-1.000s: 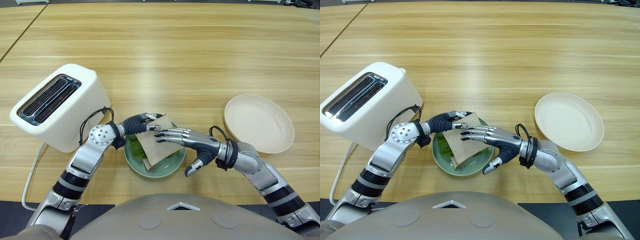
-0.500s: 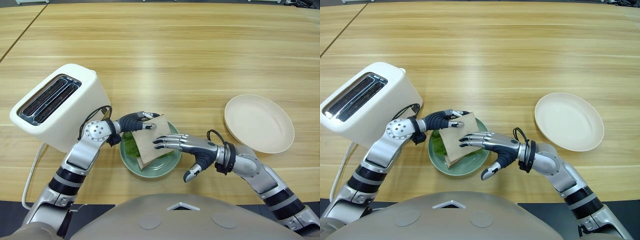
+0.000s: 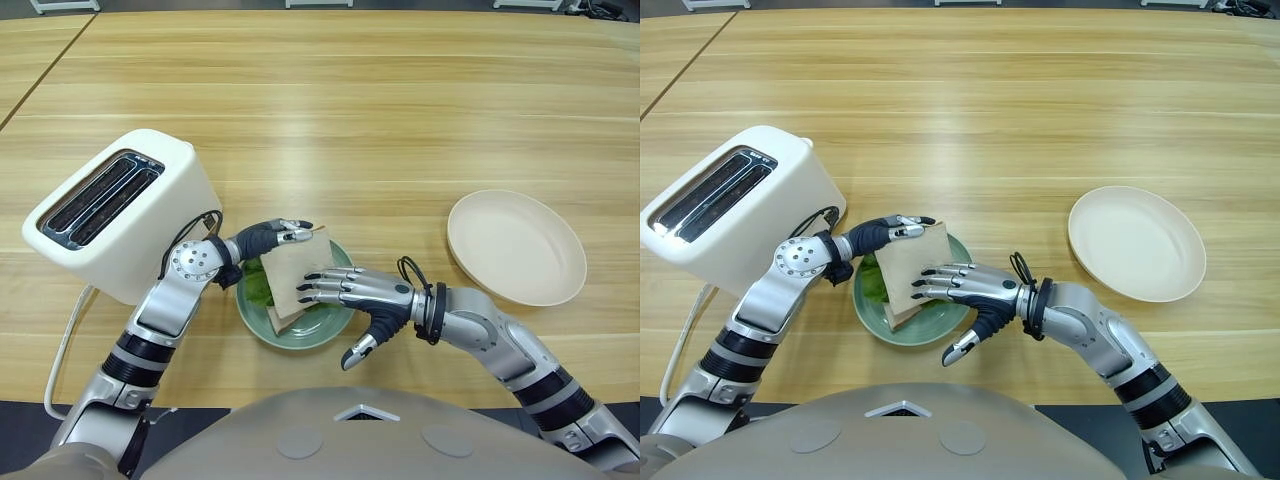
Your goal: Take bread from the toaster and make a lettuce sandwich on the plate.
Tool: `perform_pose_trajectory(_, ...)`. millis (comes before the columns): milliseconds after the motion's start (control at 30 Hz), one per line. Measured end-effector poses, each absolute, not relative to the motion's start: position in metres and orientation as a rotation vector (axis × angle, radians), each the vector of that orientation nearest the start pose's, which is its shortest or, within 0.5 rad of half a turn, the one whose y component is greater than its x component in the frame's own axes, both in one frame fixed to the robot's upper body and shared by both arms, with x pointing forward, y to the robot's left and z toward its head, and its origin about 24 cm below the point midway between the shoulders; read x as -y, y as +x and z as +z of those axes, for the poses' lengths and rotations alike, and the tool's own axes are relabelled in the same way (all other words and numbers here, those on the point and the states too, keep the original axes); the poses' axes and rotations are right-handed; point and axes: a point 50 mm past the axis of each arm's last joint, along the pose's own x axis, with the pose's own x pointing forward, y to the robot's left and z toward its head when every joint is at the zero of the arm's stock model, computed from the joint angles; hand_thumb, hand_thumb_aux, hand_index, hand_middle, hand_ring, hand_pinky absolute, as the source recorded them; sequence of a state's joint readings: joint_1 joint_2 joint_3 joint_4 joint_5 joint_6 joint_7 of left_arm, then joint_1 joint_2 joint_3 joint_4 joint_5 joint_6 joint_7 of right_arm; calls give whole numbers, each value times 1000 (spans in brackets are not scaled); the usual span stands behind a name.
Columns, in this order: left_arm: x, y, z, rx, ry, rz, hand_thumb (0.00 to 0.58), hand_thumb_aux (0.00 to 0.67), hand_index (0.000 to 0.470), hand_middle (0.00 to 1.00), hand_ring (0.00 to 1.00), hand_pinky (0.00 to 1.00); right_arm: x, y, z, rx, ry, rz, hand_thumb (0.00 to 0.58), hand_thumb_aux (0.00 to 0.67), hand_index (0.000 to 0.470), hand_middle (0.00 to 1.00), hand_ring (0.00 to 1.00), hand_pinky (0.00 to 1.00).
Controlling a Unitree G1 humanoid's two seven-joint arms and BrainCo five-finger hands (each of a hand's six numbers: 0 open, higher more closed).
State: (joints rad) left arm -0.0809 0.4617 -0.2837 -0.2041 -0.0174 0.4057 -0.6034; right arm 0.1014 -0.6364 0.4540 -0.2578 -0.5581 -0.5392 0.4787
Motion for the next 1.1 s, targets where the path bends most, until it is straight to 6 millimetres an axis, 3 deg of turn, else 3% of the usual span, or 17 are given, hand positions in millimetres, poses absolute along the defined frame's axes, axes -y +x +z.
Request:
perform_pose_trajectory(100,-142,248,63,-208,411,-759,0,0,0,0,0,0,107,167,51,387,-1099,1217,0,0,0,0,0,0)
perform_pose_trajectory(233,-134,269,127,209,420,-648,0,0,0,0,0,0,105,166,47,362,-1115,1225,0,0,0,0,0,0)
perform_pose_trajectory(400,-154,276,147,374,421,-481,0,0,0,0,0,0,104,167,47,357,-1116,1225,0,0,0,0,0,0)
perform_pose_trajectory(467,-156,276,150,403,455,-469,0,0,0,0,0,0,104,167,48,362,-1117,1224,349,247,173,0,0,0)
perform_pose_trajectory(500,-156,276,149,409,476,-471,0,0,0,0,0,0,104,168,48,367,-1115,1219,377,273,192,0,0,0)
perform_pose_trajectory(533,-156,276,149,418,489,-490,0,0,0,208,208,208,104,170,50,381,-1111,1194,466,373,262,0,0,0)
perform_pose_trajectory(567,-156,275,148,425,496,-506,0,0,0,847,847,847,105,172,52,397,-1100,1160,478,389,273,0,0,0)
perform_pose_trajectory(600,-157,274,148,429,488,-524,484,397,278,937,937,937,106,175,55,415,-1089,1111,489,405,284,0,0,0)
perform_pose_trajectory(633,-159,274,148,430,472,-537,577,620,435,992,992,992,109,177,59,428,-1088,1076,505,428,300,0,0,0)
perform_pose_trajectory(667,-162,273,148,429,452,-554,580,670,470,1000,1000,1000,114,183,65,449,-1088,1009,528,470,330,0,0,0)
perform_pose_trajectory(733,-169,272,150,431,413,-596,580,670,470,1000,1000,1000,122,192,85,527,-1042,876,580,670,470,0,0,0)
perform_pose_trajectory(800,-174,269,154,454,363,-650,580,670,470,1000,1000,1000,129,194,107,622,-945,769,580,670,470,0,0,0)
perform_pose_trajectory(833,-175,267,154,458,341,-685,580,670,470,1000,1000,1000,131,194,115,659,-896,740,580,670,470,59,59,59)
perform_pose_trajectory(867,-177,263,154,463,320,-735,580,670,470,1000,1000,1000,132,191,123,696,-833,730,580,670,470,263,263,263)
perform_pose_trajectory(900,-178,258,155,467,298,-793,580,670,470,1000,1000,1000,131,186,128,724,-781,740,580,670,470,843,843,843)
perform_pose_trajectory(933,-179,253,154,463,281,-852,580,670,470,1000,1000,1000,131,184,129,727,-750,762,580,670,470,1000,1000,1000)
perform_pose_trajectory(1100,-192,211,136,255,319,-1258,580,670,470,1000,1000,1000,132,173,103,555,-674,996,580,670,470,1000,1000,1000)
